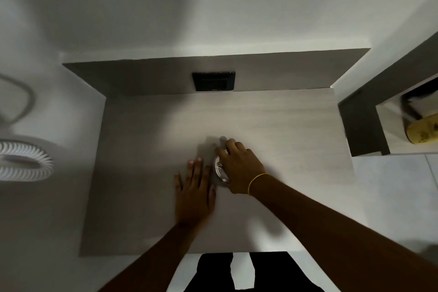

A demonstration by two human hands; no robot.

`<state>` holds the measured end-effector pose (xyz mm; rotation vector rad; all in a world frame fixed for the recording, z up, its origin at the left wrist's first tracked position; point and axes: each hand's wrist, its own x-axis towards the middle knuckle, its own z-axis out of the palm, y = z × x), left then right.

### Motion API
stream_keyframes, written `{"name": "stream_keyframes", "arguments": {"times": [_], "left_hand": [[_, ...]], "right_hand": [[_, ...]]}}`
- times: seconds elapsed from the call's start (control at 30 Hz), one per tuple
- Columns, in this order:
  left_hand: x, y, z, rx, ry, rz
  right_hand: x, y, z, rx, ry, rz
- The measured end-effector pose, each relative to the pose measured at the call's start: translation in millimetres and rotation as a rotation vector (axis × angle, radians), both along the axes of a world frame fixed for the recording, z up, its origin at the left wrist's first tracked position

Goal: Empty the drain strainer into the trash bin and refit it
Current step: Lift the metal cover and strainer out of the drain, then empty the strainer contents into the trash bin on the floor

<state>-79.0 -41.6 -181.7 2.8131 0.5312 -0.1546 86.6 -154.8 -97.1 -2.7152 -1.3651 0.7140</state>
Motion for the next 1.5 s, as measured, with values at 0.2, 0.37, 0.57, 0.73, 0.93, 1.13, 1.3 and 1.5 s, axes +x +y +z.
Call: {"name": "stream_keyframes", "arguments": {"times": [0.2,0.37,0.57,0.73,0.93,1.13,1.3,1.5], "left_hand": [[-1.8,-0.6,-3.6,0.022,-0.042,0.001],[-3.2,-0.6,-4.5,0.025,-0.094,0.005],[-3.3,0.0,-3.9,0.049,-0.121,0.0],[-5.5,0.6,-6.6,0.073,-0.155,-0.008],[-6.3,1.3,-8.9,0.065,-0.165,-0.001],[-6.3,1.2,-9.5,0.057,-0.16,-0.008],[-6.0,1.5,-6.5,0.042,-0.147,-0.014],[-4.9,2.1,-5.0,0.03,-0.092,-0.022]], "right_hand": [[-0.1,-4.2,3.3,0.025,0.021,0.061],[4.2,-14.5,13.5,0.115,0.105,-0.018],[29.8,-71.1,15.6,0.296,0.166,-0.292],[32.8,-105.9,-2.8,0.208,0.091,-0.342],[24.3,-114.9,-26.4,0.227,0.001,-0.321],[18.7,-118.9,-42.4,0.187,-0.03,-0.315],[15.3,-120.4,-44.4,0.145,-0.004,-0.302],[9.2,-74.6,-19.3,0.293,-0.151,-0.296]]}}
